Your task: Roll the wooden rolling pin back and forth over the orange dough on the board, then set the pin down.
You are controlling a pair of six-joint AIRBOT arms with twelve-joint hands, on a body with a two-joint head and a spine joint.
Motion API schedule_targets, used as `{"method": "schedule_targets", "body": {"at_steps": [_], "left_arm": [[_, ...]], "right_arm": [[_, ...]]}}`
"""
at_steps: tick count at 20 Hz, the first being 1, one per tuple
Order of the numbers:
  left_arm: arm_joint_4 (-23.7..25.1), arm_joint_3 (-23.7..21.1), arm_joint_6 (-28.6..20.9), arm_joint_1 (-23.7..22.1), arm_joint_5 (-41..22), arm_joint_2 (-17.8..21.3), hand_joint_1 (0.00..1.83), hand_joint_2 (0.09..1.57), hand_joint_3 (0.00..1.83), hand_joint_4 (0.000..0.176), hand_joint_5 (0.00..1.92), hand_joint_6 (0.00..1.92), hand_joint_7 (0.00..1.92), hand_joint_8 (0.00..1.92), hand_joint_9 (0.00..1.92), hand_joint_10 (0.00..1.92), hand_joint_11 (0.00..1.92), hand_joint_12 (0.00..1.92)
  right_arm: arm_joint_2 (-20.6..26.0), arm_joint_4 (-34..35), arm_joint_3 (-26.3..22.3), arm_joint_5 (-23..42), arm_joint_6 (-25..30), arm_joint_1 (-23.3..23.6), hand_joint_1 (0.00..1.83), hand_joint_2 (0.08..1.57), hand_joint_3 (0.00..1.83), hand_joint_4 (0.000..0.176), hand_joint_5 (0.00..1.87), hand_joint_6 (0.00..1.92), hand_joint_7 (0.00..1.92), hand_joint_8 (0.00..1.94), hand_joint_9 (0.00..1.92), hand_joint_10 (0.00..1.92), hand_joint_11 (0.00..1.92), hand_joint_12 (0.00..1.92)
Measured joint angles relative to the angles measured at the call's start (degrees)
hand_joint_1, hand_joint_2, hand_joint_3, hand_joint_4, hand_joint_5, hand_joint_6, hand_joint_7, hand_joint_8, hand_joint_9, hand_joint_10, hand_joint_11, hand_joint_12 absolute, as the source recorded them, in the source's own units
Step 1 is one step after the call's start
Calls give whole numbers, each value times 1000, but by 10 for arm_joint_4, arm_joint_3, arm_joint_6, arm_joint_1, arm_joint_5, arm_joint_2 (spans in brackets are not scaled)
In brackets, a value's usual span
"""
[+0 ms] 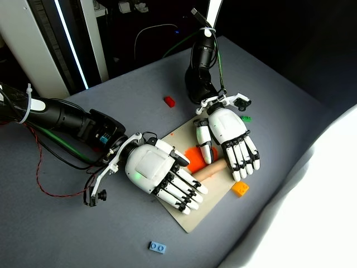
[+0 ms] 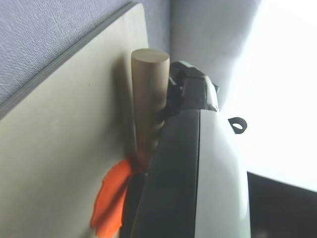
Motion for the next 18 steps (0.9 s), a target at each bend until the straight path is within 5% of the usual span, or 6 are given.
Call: {"method": "schedule_targets", "body": {"at_steps": [17,18], "left_arm": [[-5,-21,21,2,-1,17,0,1499,1,0,298,4,364,1,294,1,0,510],[-7,-21,22,2,-1,17,0,1498,0,0,304,9,365,2,288,0,0,495]], "right_arm": [[1,-7,-14,2,-4,-4,0,1538,0,0,363,12,351,3,306,9,0,771],[1,-7,-14,2,-4,-4,0,1538,0,0,379,15,370,7,327,14,0,874]]}}
